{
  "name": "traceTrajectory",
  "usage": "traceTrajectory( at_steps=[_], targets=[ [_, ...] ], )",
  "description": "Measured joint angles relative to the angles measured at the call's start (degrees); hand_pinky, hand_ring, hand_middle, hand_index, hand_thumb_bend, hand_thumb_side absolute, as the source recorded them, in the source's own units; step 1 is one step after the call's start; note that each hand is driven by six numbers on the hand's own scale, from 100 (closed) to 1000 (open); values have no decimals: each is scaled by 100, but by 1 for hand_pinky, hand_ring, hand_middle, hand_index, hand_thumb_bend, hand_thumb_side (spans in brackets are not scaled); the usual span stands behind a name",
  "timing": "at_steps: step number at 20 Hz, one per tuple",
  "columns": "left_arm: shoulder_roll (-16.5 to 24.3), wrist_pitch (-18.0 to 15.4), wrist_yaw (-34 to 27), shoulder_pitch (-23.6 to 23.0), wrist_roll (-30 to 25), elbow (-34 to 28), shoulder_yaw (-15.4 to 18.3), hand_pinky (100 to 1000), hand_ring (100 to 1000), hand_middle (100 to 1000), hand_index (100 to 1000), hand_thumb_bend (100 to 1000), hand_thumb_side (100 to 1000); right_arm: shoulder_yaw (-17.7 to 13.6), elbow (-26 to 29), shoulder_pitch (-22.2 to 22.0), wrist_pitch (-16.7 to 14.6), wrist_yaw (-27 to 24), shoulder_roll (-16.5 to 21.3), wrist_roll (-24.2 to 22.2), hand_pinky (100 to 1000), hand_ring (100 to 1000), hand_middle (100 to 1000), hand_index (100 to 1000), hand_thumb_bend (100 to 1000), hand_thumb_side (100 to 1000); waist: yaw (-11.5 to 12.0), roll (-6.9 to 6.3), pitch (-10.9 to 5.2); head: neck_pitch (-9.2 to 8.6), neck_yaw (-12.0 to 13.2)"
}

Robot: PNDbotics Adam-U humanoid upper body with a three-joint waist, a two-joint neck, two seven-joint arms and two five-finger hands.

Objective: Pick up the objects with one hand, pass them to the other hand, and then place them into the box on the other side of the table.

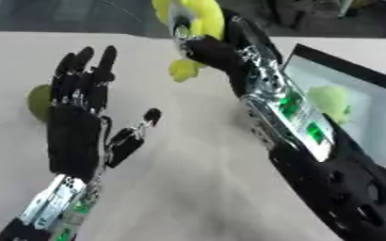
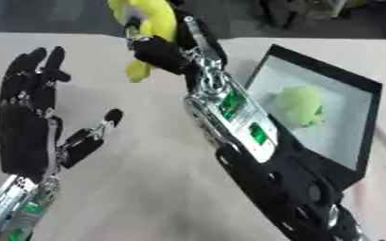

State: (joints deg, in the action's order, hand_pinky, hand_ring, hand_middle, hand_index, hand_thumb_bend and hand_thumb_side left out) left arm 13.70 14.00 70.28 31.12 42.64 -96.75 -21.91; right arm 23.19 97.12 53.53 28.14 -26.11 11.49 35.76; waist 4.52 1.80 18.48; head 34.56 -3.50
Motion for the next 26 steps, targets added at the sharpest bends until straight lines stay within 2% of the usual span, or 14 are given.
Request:
traceTrajectory(
  at_steps=[4, 9, 13, 18, 22, 26],
  targets=[
    [38, 33, -53, -31, 52, -20, 47, 874, 816, 504, 924, 667, 147, -89, 5, -5, 4, 40, 98, -4, 667, 639, 434, 429, 100, 100, -26, 0, 0, 4, -18],
    [165, 71, -163, -97, 86, -54, 168, 864, 801, 491, 898, 648, 118, -173, 46, -114, 75, 45, 305, -74, 666, 640, 437, 433, 100, 100, -86, 0, -6, 21, -126],
    [371, 139, -315, -167, 51, -127, 267, 850, 789, 488, 880, 640, 100, -233, 164, -232, 156, 37, 566, -156, 666, 644, 448, 443, 100, 100, -174, -3, -21, 110, -195],
    [776, 252, -532, -289, -67, -346, 421, 847, 788, 502, 869, 630, 100, -263, 435, -432, 356, -56, 1085, -355, 674, 653, 471, 475, 100, 100, -230, -33, -155, 213, -262],
    [1228, 399, -763, -434, -212, -652, 646, 850, 790, 513, 858, 638, 100, -308, 511, -781, 526, -216, 1713, -526, 673, 654, 479, 488, 100, 100, -256, -62, -172, 260, -340],
    [1533, 568, -887, -532, -325, -954, 893, 842, 787, 517, 859, 630, 100, -509, 532, -1078, 658, -321, 2220, -657, 670, 654, 484, 495, 100, 100, -268, -65, -178, 266, -435]
  ],
)
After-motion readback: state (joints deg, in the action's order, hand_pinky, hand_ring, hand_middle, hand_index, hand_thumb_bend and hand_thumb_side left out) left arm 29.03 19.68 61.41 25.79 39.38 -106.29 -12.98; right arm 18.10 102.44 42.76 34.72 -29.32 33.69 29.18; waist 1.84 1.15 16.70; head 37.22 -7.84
